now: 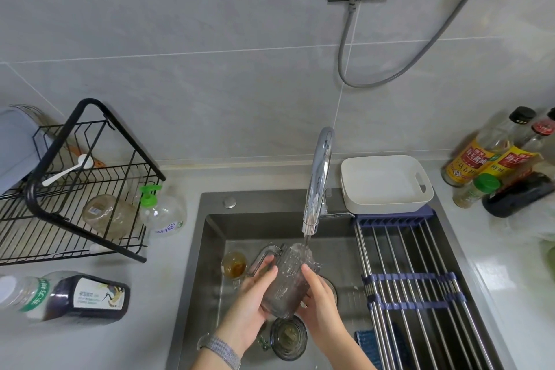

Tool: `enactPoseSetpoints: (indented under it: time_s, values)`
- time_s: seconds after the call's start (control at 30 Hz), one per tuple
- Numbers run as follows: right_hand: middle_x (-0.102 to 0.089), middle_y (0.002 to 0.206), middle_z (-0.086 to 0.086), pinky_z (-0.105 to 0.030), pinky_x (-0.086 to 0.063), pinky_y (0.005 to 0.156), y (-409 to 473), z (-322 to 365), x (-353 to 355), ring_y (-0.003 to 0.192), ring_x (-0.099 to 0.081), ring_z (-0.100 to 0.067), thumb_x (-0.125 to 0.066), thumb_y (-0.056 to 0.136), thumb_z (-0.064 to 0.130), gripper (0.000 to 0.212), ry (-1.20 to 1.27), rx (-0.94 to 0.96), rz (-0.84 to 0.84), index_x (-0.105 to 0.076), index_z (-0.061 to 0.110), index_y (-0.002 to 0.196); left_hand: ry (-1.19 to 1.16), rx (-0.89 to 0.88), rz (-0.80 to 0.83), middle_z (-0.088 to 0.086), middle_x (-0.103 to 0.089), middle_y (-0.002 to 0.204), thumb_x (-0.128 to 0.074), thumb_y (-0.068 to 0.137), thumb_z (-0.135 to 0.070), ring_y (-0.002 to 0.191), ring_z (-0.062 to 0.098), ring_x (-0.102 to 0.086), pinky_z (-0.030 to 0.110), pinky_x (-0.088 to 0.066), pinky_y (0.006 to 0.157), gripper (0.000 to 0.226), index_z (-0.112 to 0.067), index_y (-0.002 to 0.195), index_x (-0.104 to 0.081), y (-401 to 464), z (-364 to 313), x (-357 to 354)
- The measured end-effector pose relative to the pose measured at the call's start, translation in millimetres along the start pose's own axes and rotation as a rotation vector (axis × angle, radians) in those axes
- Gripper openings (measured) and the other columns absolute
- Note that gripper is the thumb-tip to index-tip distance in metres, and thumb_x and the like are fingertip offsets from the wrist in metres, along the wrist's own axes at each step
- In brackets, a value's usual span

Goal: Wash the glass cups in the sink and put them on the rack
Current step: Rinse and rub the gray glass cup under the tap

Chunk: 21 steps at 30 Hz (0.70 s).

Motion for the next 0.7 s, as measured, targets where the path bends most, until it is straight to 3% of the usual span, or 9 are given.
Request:
enactPoseSetpoints:
  time_s: [0.1, 0.37, 0.5, 0.6, 0.7]
  values:
    - [-0.072, 0.109, -0.011, -0.043, -0.056, 0.079, -2, -5, -4, 0.105, -0.065, -0.028, -0.069, 0.074, 0.038, 0.053, 0.020, -0.076, 0.008, -0.065, 0.009, 0.118, 0.116, -0.080, -0.069, 0.004, -0.073, 0.112, -0.069, 0.081, -0.022, 0.105, 0.021, -0.069, 0.045, -0.049, 0.100, 0.043, -0.019, 0.124, -0.062, -4, -3, 2]
    - [-0.070, 0.110, -0.020, -0.047, -0.055, 0.087, -2, -12, -13, 0.106, -0.067, -0.035, -0.067, 0.078, 0.042, 0.056, 0.044, -0.207, 0.035, -0.063, 0.005, 0.119, 0.411, -0.152, -0.123, -0.007, -0.072, 0.113, -0.068, 0.088, -0.024, 0.102, 0.009, -0.069, 0.030, -0.054, 0.089, 0.030, -0.033, 0.116, -0.065, -9, -12, 7]
    - [-0.071, 0.109, -0.020, -0.048, -0.053, 0.091, -1, -16, -17, 0.101, -0.069, -0.035, -0.058, 0.087, 0.049, 0.054, 0.011, -0.259, 0.067, -0.063, 0.006, 0.119, 0.578, -0.168, -0.168, -0.005, -0.058, 0.129, -0.074, 0.066, -0.057, 0.109, 0.008, -0.064, 0.035, -0.053, 0.097, 0.047, -0.050, 0.111, -0.065, -11, -18, 9]
    - [-0.072, 0.107, -0.019, -0.044, -0.058, 0.080, 1, -18, -19, 0.093, -0.071, -0.033, -0.055, 0.085, 0.057, 0.063, 0.006, -0.310, 0.032, -0.064, 0.005, 0.119, 0.745, -0.174, -0.200, -0.006, -0.054, 0.129, -0.069, 0.065, -0.064, 0.109, 0.004, -0.061, 0.029, -0.051, 0.097, 0.047, -0.055, 0.110, -0.061, -10, -20, 10]
    - [-0.071, 0.108, -0.019, -0.039, -0.059, 0.068, 2, -21, -19, 0.094, -0.071, -0.032, -0.049, 0.087, 0.062, 0.067, -0.008, -0.391, 0.035, -0.065, 0.005, 0.118, 0.915, -0.161, -0.218, -0.006, -0.041, 0.123, -0.062, 0.084, -0.050, 0.100, 0.002, -0.051, 0.017, -0.040, 0.088, 0.039, -0.048, 0.122, -0.052, -14, -23, 2]
Point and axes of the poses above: each hand's wrist, its own y-axis towards the middle knuckle, its own x-axis out of the back of the hand, z = x × y, the point moved 3 cm from there along y, towards the middle knuckle
